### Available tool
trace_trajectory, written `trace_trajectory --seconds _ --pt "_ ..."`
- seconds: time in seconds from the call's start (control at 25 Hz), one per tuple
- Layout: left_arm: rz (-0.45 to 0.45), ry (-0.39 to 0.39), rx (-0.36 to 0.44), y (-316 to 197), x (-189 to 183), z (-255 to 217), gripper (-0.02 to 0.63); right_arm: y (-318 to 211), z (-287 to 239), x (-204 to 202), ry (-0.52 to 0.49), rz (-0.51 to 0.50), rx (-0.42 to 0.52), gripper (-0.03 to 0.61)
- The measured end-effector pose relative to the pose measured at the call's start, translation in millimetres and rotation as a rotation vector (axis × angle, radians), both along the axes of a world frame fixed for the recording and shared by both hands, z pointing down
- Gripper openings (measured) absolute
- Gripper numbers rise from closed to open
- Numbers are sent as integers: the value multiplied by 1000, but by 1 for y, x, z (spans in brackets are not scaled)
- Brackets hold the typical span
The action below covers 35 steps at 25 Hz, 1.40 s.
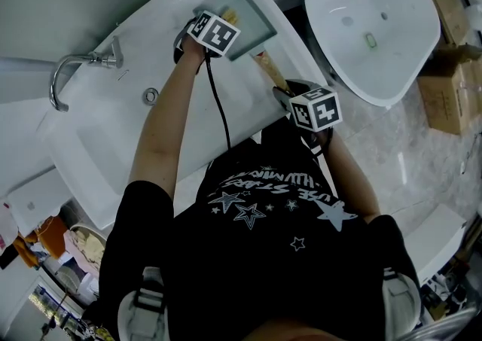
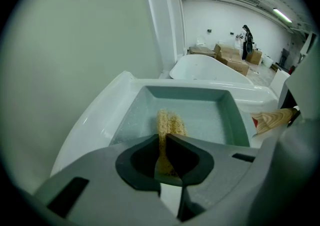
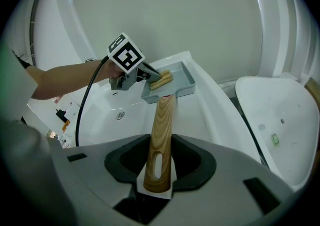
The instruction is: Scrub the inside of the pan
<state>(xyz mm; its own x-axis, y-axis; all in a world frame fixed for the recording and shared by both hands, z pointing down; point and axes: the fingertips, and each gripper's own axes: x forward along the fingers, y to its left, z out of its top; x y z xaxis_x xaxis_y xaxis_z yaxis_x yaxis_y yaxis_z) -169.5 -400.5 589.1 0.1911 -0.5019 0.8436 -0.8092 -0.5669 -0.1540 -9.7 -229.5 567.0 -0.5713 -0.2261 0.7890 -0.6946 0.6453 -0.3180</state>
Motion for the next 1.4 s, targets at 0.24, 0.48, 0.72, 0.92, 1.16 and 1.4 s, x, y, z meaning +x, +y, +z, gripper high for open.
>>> trace_trajectory --seconds 0.24,0.48,0.72,0.92,1.16,1.4 --pt "3 -35 3 -13 -10 0 51 -1 0 0 6 -8 -5 130" --pt "15 -111 32 -25 -21 -1 51 0 0 1 1 -3 -10 130" --pt "6 -155 56 -34 -30 0 51 -1 0 1 -5 0 -13 130" --pt "14 -182 68 -37 -27 -3 51 -1 0 2 -8 -3 -20 130" --pt "18 -131 109 -30 -18 -13 51 -1 2 1 -4 -4 -19 130" --pt "46 -36 107 -13 5 -31 51 -1 1 2 -1 2 -15 130"
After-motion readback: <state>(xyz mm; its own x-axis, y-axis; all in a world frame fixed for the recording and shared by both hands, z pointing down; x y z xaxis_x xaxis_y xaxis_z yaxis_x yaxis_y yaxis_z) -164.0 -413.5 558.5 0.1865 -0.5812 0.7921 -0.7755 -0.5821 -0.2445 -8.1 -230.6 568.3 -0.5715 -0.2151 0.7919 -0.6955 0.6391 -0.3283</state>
